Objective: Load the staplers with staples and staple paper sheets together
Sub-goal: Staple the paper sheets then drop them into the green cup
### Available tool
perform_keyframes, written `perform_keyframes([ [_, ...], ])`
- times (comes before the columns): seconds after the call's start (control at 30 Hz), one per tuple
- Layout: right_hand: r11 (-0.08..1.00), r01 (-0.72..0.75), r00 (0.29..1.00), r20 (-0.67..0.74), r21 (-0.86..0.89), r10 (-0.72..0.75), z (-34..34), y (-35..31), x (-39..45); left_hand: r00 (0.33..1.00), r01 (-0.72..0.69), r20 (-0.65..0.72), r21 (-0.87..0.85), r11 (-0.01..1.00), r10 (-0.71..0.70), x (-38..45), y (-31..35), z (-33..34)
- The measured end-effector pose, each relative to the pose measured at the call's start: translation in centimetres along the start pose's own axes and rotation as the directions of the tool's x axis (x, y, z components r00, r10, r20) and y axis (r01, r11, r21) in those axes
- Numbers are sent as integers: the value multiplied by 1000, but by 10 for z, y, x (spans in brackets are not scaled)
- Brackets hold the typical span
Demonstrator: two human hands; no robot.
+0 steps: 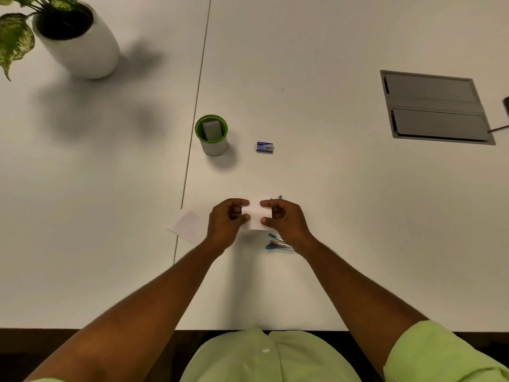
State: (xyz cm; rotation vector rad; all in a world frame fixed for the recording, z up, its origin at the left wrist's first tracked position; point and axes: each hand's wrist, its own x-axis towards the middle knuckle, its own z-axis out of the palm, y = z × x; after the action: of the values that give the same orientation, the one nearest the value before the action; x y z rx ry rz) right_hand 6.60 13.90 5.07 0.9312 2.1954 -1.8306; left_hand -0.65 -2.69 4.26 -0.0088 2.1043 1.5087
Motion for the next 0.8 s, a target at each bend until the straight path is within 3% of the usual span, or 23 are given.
perform_keyframes([
  [0.27, 976, 110, 989, -76, -190, -126, -33, 8, -10, 993, -110, -36, 49, 993, 112, -14, 11, 32],
  [0.5, 964, 149, 969, -163, -219, -187, -51, 15, -17, 962, -242, -97, 136, 961, 256, -30, 18, 57],
  [0.8, 922, 193, 955, -152, -337, -255, -65, 24, -17, 956, -232, -119, 250, 940, 268, -39, 19, 70],
])
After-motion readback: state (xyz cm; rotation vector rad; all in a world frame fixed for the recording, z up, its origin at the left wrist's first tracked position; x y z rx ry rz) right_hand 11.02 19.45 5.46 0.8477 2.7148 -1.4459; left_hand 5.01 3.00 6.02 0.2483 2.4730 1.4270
